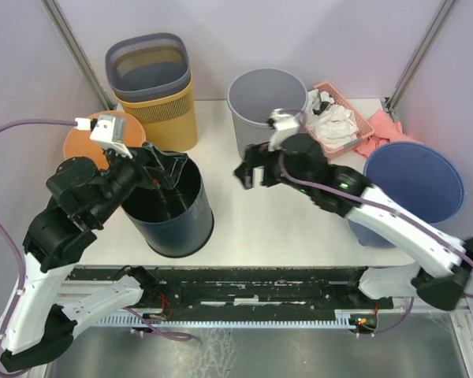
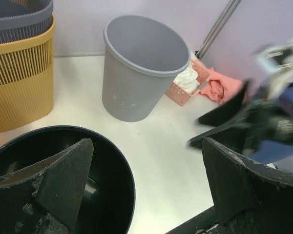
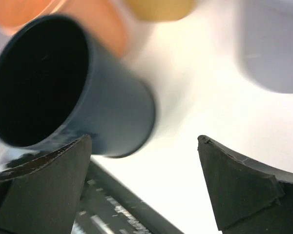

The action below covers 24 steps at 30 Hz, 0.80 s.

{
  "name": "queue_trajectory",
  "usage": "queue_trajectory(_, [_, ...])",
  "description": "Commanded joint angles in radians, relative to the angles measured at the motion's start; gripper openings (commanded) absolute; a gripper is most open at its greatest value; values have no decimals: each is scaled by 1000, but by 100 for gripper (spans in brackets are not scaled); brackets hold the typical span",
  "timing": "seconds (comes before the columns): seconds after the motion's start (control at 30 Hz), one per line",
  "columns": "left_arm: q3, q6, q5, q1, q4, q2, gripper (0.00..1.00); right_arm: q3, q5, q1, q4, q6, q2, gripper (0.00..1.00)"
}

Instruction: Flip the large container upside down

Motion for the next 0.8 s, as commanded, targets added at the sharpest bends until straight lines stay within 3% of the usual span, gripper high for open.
queue_trajectory(0.0, [-4,67,18,-4,-23,78,100,54,636,-10,-286,-230,-231,99])
queue_trajectory(0.17, [124,13,165,-36,-27,316,98,151,1082,-11,-532,-280,-311,99])
queue_trajectory(0.27, [149,16,98,-118,29,383,99,173,1235,-16,-634,-263,-343,99])
queue_trajectory(0.33, [171,19,87,-157,37,432,99,172,1259,-44,-686,-248,-365,99])
queue_trajectory(0.43, [181,13,77,-232,47,513,99,160,1142,-195,-710,-251,-374,99])
queue_trajectory(0.57, [158,-8,55,-345,105,586,99,187,799,-435,-786,-234,-270,99])
queue_trajectory(0.77, [59,-66,46,-414,190,632,100,146,570,-476,-808,-213,-181,99])
